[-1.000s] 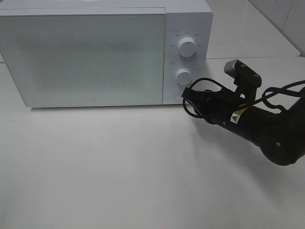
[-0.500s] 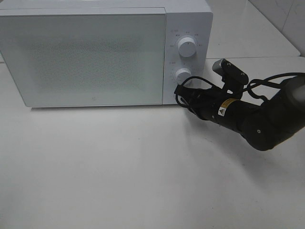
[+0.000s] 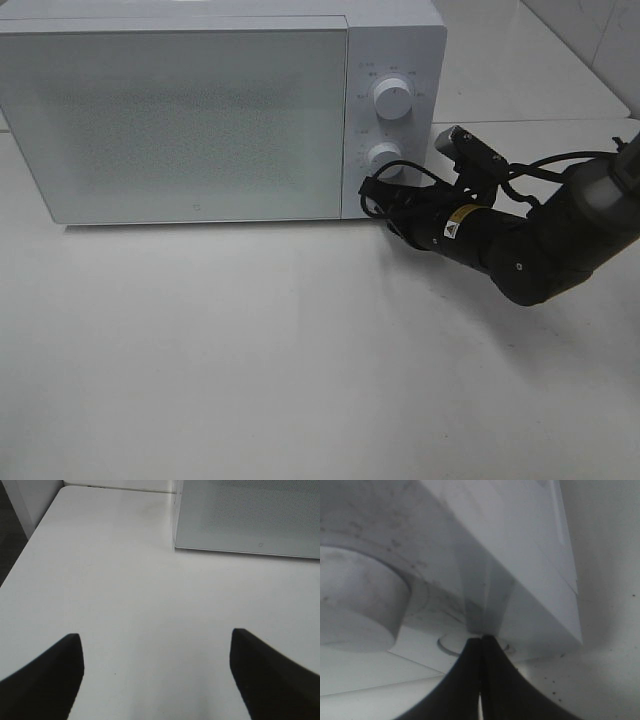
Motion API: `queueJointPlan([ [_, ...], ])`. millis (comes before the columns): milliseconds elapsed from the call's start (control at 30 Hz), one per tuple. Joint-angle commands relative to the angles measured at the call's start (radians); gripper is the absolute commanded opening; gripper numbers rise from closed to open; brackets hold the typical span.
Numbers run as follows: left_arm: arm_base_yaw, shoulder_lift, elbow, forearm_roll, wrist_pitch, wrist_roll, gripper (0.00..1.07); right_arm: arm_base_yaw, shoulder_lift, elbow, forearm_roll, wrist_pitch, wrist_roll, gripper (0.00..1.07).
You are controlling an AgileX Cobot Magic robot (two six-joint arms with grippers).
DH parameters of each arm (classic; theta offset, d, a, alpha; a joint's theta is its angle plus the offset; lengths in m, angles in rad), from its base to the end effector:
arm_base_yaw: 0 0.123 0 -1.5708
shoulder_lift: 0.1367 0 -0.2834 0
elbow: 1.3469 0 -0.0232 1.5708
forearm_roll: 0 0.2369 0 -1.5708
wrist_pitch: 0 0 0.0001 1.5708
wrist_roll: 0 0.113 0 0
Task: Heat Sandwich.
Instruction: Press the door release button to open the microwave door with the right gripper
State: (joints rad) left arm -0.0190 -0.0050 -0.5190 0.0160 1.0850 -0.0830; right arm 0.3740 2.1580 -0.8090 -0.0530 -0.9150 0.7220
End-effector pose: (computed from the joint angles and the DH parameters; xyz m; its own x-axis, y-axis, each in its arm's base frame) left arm 0.0003 0.0016 0.2635 -0.4553 -0.0668 -0.8878 -0.0280 0.9978 -0.0607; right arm 0.3594 0.1462 0.0782 -0.5002 0.4866 -0.7163 -0.1083 0.7855 0.6093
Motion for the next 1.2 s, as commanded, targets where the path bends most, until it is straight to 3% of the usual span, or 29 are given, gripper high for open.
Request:
queueJointPlan([
  [33, 0.005, -0.017, 0.002, 0.008, -0.015, 0.000, 0.76, 0.002, -0.003, -0.017, 0.046, -0.027, 0.004, 0.00],
  [333, 0.005, -0.017, 0.002, 0.008, -0.015, 0.000, 0.76, 0.023, -0.003, -0.059, 0.082, -0.027, 0.004, 0.00],
  [433, 0.005, -0.017, 0.002, 0.008, -0.015, 0.000, 0.76, 0.036, -0.003, -0.059, 0.185, -0.032, 0.002, 0.00],
  [600, 0.005, -0.017, 0.002, 0.008, -0.015, 0.000, 0.76, 0.036, -0.003, -0.059, 0.251, -0.086, 0.002, 0.00],
  [1200, 0.005, -0.017, 0.002, 0.008, -0.015, 0.000, 0.76, 0.036, -0.003, -0.059, 0.268, -0.245, -0.013, 0.00],
])
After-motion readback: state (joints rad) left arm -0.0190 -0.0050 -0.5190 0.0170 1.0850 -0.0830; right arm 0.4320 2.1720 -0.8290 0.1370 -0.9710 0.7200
